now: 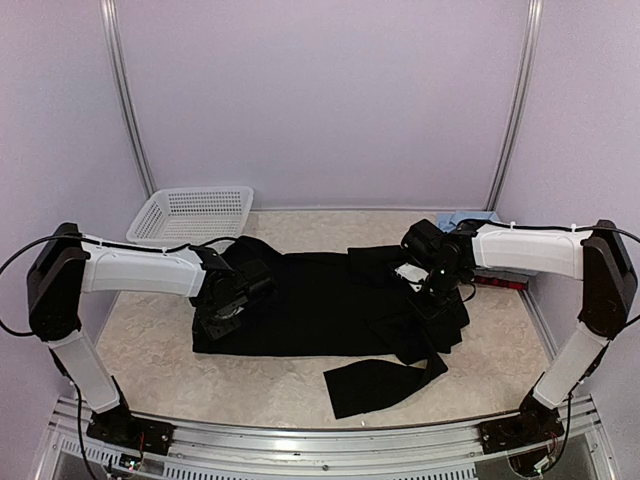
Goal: Fold and stack the long sleeve shirts
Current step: Fold the crumpled shirt at the center of the board.
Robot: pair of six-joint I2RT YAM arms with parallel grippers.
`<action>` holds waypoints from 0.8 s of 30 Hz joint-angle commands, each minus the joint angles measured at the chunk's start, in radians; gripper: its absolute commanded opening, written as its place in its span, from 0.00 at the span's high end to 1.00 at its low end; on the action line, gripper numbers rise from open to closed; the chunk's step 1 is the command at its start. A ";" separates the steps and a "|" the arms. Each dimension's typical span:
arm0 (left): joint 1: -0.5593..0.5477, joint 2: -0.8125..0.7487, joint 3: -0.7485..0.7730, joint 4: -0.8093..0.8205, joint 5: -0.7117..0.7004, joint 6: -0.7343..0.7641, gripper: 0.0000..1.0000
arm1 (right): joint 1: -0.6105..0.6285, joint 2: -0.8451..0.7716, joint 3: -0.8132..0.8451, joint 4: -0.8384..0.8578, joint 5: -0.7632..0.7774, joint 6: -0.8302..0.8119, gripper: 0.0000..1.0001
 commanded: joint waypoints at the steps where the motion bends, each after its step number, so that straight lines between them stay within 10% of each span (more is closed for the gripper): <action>1: 0.025 0.007 -0.011 0.010 -0.037 -0.001 0.45 | -0.013 0.012 0.006 0.003 0.003 0.000 1.00; 11: 0.043 0.028 0.032 -0.014 -0.076 -0.042 0.45 | -0.012 0.026 0.020 0.019 0.001 -0.014 1.00; 24: 0.080 0.014 0.045 -0.028 -0.125 -0.101 0.44 | -0.014 0.076 0.099 0.006 0.069 0.004 0.71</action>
